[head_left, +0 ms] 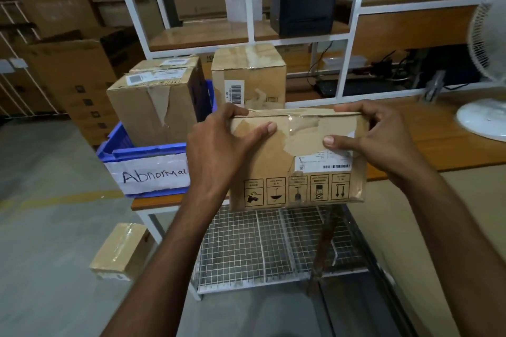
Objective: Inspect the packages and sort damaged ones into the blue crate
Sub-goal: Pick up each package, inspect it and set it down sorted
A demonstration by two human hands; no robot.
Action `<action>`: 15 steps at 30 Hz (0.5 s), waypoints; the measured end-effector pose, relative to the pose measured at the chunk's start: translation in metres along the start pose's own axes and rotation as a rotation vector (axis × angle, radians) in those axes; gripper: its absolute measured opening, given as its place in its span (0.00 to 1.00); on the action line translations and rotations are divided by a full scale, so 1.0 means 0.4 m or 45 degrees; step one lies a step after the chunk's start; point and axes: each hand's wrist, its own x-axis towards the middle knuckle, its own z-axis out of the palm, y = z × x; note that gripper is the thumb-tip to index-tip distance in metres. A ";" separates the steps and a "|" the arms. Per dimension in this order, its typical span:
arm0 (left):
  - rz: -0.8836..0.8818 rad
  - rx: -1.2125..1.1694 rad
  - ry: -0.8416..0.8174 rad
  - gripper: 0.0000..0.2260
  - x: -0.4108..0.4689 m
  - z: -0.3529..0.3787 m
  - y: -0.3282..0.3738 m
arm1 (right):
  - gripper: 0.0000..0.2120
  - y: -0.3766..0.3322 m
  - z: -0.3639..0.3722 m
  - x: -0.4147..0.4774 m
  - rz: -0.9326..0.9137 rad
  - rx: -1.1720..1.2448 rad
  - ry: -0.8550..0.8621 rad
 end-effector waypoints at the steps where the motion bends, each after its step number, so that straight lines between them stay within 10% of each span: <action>1: -0.006 -0.020 -0.010 0.29 -0.001 0.009 -0.013 | 0.29 0.012 0.010 0.000 -0.004 -0.006 0.013; 15: -0.136 -0.075 -0.131 0.31 -0.007 0.172 -0.187 | 0.30 0.249 0.159 0.076 0.044 0.032 0.031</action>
